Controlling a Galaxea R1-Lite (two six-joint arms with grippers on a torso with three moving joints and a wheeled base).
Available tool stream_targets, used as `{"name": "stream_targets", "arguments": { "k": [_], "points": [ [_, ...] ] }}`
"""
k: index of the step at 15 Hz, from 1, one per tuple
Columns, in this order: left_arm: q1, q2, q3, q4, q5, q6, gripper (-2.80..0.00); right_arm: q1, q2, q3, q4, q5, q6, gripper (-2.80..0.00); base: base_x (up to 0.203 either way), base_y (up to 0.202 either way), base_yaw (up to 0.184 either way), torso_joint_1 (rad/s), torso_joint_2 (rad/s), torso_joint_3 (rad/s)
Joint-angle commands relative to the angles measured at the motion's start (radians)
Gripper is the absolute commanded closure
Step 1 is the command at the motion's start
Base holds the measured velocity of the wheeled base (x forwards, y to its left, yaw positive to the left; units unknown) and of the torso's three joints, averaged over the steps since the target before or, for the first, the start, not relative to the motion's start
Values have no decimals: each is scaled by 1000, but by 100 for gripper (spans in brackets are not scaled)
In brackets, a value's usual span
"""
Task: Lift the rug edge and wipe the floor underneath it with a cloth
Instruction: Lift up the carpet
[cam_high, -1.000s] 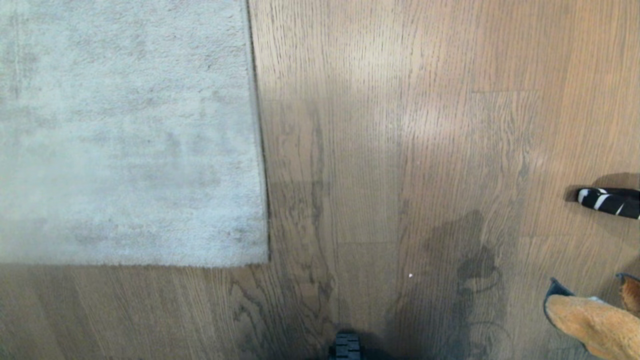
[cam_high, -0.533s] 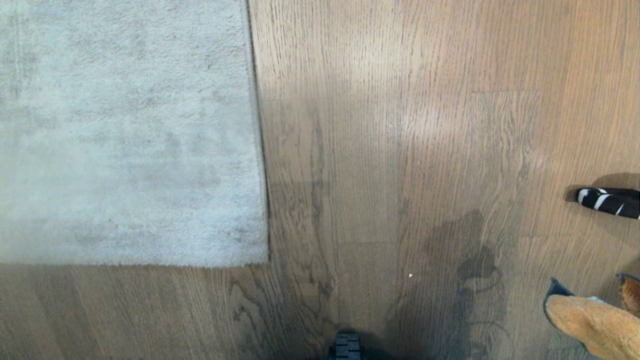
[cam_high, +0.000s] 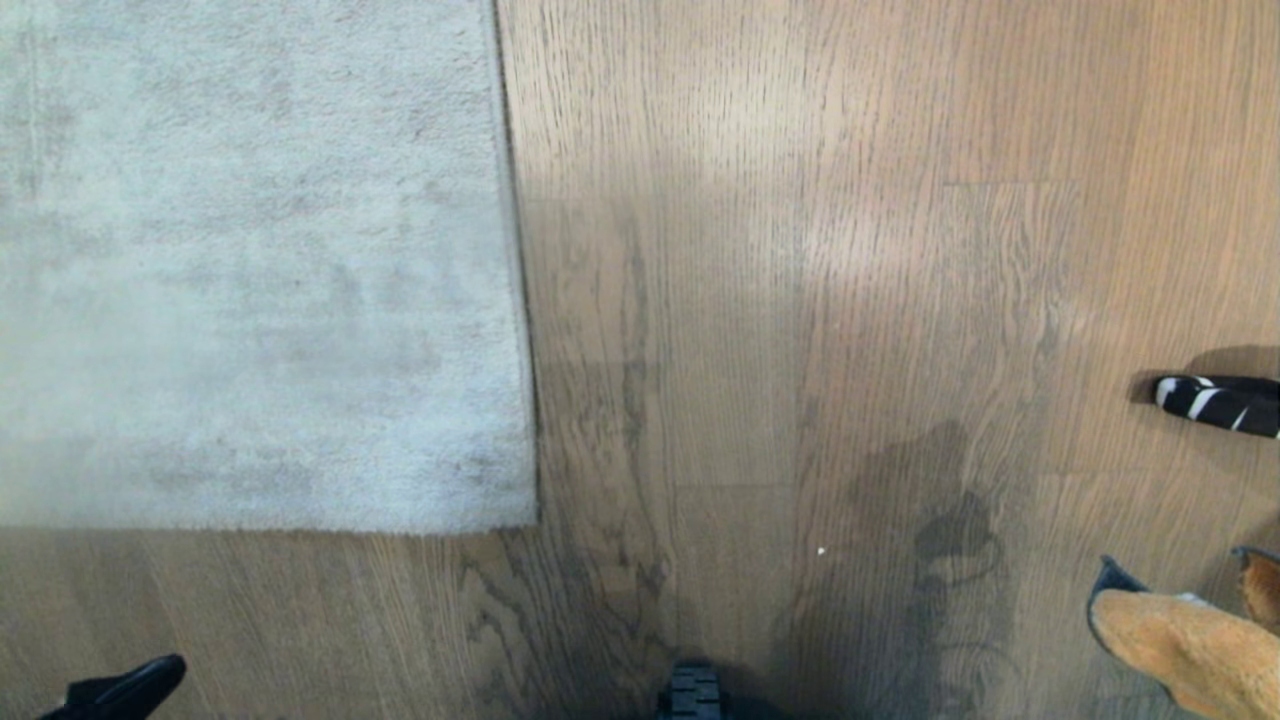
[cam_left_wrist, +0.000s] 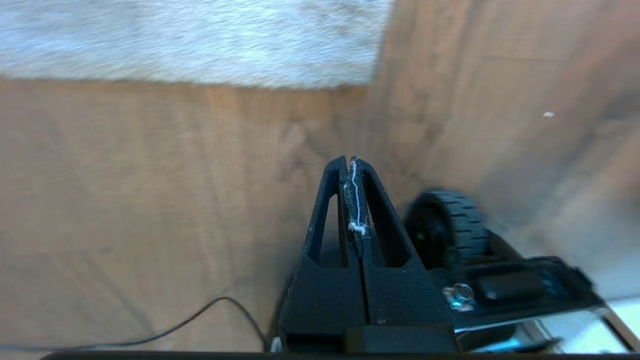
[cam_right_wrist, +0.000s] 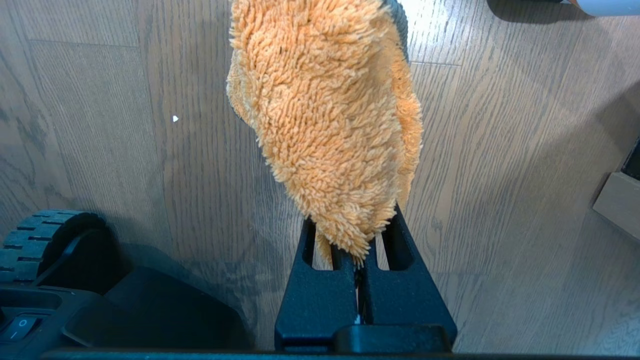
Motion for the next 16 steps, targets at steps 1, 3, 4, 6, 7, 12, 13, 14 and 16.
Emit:
{"name": "stream_targets", "arguments": {
  "k": [1, 3, 4, 6, 7, 12, 13, 14, 16],
  "points": [
    [-9, 176, -8, -73, -32, -2, 0, 0, 1, 0, 0, 1, -1, 0, 0, 0, 0, 0, 0, 0],
    [-55, 307, -6, -185, -43, -12, 0, 0, 1, 0, 0, 1, -2, 0, 0, 0, 0, 0, 0, 0],
    [-82, 355, -6, -222, -43, -24, 0, 0, 1, 0, 0, 1, -2, 0, 0, 0, 0, 0, 0, 0],
    [-133, 438, -19, -256, -37, -39, 0, 0, 1, 0, 0, 1, -1, 0, 0, 0, 0, 0, 0, 0],
    [-151, 475, -32, -262, -29, -44, 0, 0, 1, 0, 0, 1, -1, 0, 0, 0, 0, 0, 0, 0],
    [-285, 736, -126, -348, 139, -86, 0, 0, 1, 0, 0, 1, -1, 0, 0, 0, 0, 0, 0, 0],
    [-309, 792, -153, -381, 177, -95, 0, 0, 1, 0, 0, 1, -3, 0, 0, 0, 0, 0, 0, 0],
    [-332, 853, -187, -418, 214, -103, 0, 0, 1, 0, 0, 1, -1, 0, 0, 0, 0, 0, 0, 0],
    [-381, 953, -281, -469, 279, -115, 0, 0, 1, 0, 0, 1, -3, 0, 0, 0, 0, 0, 0, 0]
  ]
}}
